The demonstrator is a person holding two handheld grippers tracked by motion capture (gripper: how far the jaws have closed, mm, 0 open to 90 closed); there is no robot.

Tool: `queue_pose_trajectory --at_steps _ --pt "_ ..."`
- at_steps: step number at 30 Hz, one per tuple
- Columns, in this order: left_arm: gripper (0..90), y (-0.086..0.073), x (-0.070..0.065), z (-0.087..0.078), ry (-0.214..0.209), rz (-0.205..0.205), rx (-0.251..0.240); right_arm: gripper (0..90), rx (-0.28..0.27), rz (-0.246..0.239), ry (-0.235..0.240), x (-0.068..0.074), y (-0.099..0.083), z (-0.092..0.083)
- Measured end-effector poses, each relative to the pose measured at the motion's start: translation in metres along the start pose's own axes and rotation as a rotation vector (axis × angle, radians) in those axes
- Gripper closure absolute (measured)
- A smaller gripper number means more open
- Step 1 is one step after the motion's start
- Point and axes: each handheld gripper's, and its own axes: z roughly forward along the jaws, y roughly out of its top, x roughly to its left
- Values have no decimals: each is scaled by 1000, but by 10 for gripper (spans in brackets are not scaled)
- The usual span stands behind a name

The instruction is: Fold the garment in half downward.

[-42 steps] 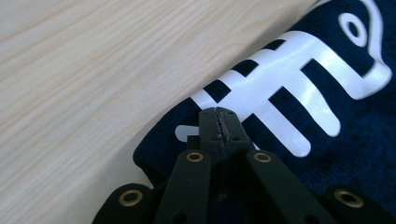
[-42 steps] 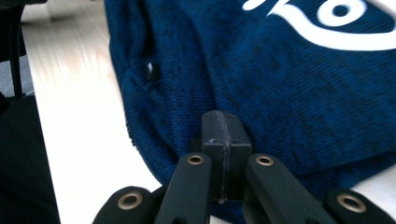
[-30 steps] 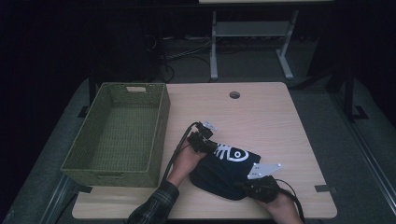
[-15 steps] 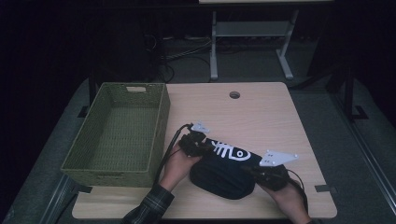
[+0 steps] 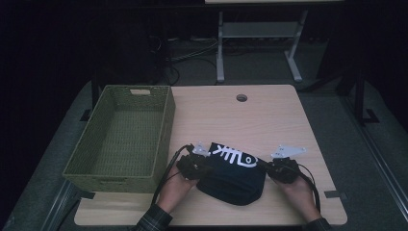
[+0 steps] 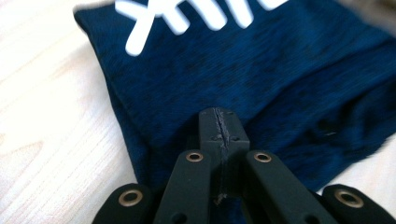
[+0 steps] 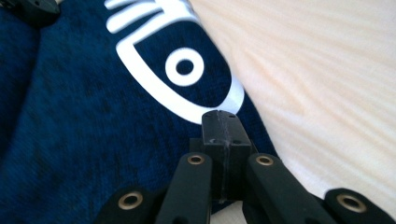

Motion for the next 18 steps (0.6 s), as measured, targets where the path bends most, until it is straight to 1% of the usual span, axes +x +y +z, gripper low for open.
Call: queue_pose_trajectory --at_steps 3,4,5,6,8,10,11,12,14,16,18 --pt "900 -2 2 4 9 2 17 899 11 -4 -3 -1 -3 3" --pt "900 -2 3 6 11 3 25 899 13 2 -2 0 -3 4" --pt "900 -3 4 7 10 1 23 899 19 1 -3 -1 -4 5" --pt "900 -3 4 8 6 -2 23 899 13 11 0 -1 -6 5" --pt "900 -2 4 8 9 -2 24 898 14 11 -2 0 -6 5" --pt "900 -1 5 5 2 -10 9 880 12 0 -2 -1 -6 3" --pt "899 0 5 2 -1 -15 1 845 3 2 -3 0 -6 1" --pt "871 1 6 0 -3 -24 -10 817 -13 -1 0 0 -7 -1" --pt "822 3 8 -6 -4 -37 -39 762 -27 11 2 -1 -9 -8" --pt "771 6 11 -10 -6 -48 -50 683 -45 28 -4 -3 -13 -15" --pt "699 8 14 -11 4 -61 -62 589 -60 41 -13 -7 -18 -21"
